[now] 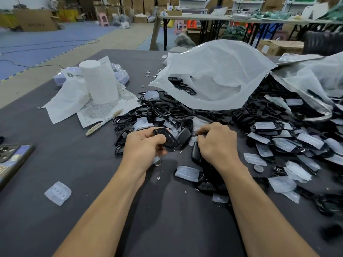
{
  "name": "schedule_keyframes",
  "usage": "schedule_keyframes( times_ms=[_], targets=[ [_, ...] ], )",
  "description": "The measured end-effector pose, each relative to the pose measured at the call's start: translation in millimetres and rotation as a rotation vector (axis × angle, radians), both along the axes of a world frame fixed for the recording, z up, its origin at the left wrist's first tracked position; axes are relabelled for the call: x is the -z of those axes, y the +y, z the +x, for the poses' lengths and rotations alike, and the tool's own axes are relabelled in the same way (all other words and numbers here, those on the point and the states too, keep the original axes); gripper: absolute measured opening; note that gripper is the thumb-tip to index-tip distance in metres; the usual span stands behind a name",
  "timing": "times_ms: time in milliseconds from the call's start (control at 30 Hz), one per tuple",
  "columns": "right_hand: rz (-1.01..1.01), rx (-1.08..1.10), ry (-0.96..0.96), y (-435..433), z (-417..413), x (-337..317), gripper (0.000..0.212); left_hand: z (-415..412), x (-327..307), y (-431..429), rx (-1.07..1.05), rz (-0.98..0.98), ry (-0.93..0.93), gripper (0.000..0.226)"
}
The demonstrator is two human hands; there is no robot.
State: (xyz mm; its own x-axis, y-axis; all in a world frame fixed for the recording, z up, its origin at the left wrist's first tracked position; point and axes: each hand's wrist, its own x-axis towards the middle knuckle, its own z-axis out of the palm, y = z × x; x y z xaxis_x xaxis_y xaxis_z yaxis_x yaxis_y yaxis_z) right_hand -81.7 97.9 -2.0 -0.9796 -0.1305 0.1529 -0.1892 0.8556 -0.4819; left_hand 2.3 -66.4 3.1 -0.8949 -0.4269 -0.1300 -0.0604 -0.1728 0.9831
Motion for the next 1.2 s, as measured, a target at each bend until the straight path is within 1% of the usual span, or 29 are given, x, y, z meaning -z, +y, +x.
schedule_keyframes(
  times_ms=[100, 200, 233, 333, 433, 500, 567, 667, 767, 867, 933, 1033, 1133, 1200],
  targets=[
    [0.031, 0.028, -0.028, 0, 1, -1, 0.021, 1, -1, 0, 0.001, -0.018, -0.013, 0.031],
    [-0.062, 0.068, -0.018, 1, 3, -1, 0.024, 1, -2, 0, -0.003, -0.03, -0.018, 0.036],
    [-0.131, 0.094, -0.004, 3, 4, -2, 0.023, 1, -2, 0, 0.002, -0.031, -0.02, 0.036],
    [-0.451, 0.173, 0.003, 6, 8, -3, 0.017, 0, -1, 2, 0.038, -0.035, -0.028, 0.036],
    [-0.657, 0.171, -0.014, 7, 13, -5, 0.015, -1, 0, 4, 0.065, -0.02, -0.035, 0.038],
    [-0.843, 0.132, -0.083, 4, 15, -7, 0.018, -1, 1, 5, 0.06, -0.019, -0.032, 0.039],
    [-1.03, 0.055, -0.202, 1, 17, -12, 0.022, -1, 1, 6, 0.061, -0.019, -0.019, 0.038],
    [-1.156, -0.057, -0.342, -2, 22, -18, 0.023, -1, 2, 6, 0.062, -0.012, 0.001, 0.035],
    [-1.188, -0.115, -0.41, -5, 26, -20, 0.025, -3, 5, 5, 0.075, -0.024, 0.013, 0.038],
    [-1.181, -0.122, -0.409, -6, 27, -20, 0.023, -4, 6, 5, 0.101, -0.029, 0.013, 0.04],
    [-1.131, -0.127, -0.387, -4, 26, -19, 0.022, -5, 7, 5, 0.109, -0.032, 0.012, 0.04],
    [-0.985, -0.176, -0.39, 0, 24, -17, 0.024, -6, 9, 5, 0.064, -0.028, 0.022, 0.037],
    [-1.0, -0.255, -0.461, 4, 25, -19, 0.021, -7, 10, 5, 0.005, -0.022, 0.031, 0.031],
    [-0.975, -0.269, -0.414, 6, 26, -19, 0.018, -7, 10, 5, 0.0, -0.028, 0.026, 0.024]
  ],
)
